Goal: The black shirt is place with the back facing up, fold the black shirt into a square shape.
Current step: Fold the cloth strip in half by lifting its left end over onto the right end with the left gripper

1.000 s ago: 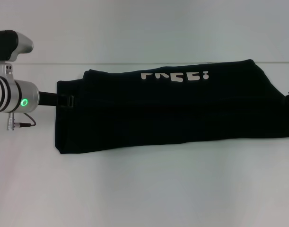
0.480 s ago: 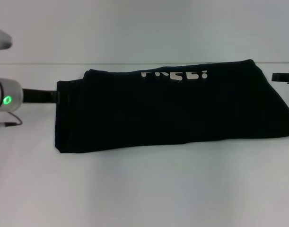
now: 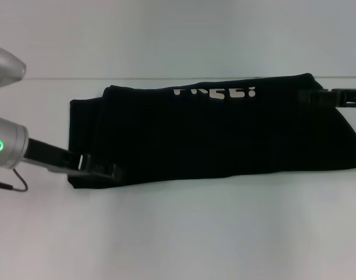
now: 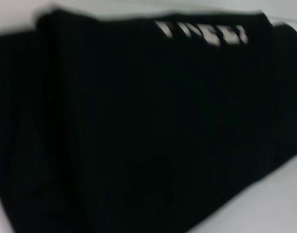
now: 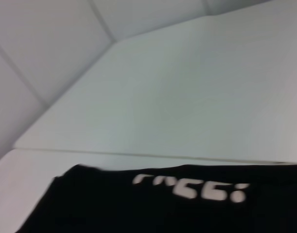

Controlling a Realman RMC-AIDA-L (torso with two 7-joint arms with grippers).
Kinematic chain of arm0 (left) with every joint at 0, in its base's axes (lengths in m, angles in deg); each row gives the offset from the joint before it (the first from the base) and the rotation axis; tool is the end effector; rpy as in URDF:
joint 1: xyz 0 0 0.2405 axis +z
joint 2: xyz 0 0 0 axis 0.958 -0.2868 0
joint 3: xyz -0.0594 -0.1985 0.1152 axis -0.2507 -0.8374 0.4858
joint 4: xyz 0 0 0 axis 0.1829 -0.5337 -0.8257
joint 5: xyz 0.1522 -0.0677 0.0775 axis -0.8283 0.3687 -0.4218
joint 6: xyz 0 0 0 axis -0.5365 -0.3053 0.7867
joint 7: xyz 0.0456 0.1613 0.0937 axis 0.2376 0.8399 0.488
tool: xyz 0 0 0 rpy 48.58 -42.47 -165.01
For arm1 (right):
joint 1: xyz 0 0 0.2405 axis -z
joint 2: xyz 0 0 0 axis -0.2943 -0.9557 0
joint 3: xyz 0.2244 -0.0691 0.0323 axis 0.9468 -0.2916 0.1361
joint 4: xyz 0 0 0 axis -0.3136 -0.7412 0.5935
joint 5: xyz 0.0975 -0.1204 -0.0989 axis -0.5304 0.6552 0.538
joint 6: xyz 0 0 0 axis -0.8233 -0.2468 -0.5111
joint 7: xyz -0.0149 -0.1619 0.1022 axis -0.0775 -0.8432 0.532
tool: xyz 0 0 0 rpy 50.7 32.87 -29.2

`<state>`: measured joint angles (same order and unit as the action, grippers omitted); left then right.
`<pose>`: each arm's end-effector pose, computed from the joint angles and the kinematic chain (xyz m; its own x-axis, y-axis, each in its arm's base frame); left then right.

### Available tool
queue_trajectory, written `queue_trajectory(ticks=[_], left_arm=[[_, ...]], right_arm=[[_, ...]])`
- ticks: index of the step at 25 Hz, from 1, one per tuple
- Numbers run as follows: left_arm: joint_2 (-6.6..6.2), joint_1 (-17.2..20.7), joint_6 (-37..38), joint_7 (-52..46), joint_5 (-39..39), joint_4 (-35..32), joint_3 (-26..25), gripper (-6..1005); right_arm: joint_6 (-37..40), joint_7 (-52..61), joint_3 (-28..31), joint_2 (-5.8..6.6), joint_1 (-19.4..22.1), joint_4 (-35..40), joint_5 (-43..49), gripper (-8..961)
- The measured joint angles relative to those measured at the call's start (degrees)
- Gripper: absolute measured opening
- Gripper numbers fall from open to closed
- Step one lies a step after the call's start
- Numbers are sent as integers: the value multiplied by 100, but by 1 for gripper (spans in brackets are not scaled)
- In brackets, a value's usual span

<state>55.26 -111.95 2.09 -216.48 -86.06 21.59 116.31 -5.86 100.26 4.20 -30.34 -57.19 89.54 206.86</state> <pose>-0.2374 0.3513 -0.0116 0.3943 0.8995 0.1883 0.9141 -0.3626 -0.1817 0.2383 0.4134 0.0305 0.5320 -0.6354 -0.5597 -0.8400 -0.4794 -0.2543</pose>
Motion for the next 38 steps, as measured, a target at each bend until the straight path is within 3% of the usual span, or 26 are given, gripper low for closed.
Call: queue_trajectory(ticks=[6, 9, 15, 20, 23, 28, 38], left_arm=[[-257, -318, 145, -649, -26, 888, -26, 860], [-317, -415, 94, -967, -39, 1215, -29, 858], [-326, -422, -169, -1741, -49, 1409, -30, 855], [-289, -357, -402, -2277, -34, 1592, -52, 856], [-279, -356, -474, -2467, -25, 1725, -207, 857], [-285, -353, -717, -2902, -23, 1883, -479, 856], [-316, -250, -924, -3037, -39, 2266, -1609, 847]], right_arm=[[199, -170, -60, -38, -43, -1, -33, 698], [302, -333, -67, -63, -76, 11, -35, 719], [884, -845, -70, -85, -188, 40, -39, 760], [1641, -1301, -71, -39, -275, 64, -39, 911], [2015, -1491, -70, -29, -296, 113, -43, 908], [2003, -1558, -39, -36, -299, 154, -43, 905], [1959, -1579, -12, -27, -293, 161, -43, 905]])
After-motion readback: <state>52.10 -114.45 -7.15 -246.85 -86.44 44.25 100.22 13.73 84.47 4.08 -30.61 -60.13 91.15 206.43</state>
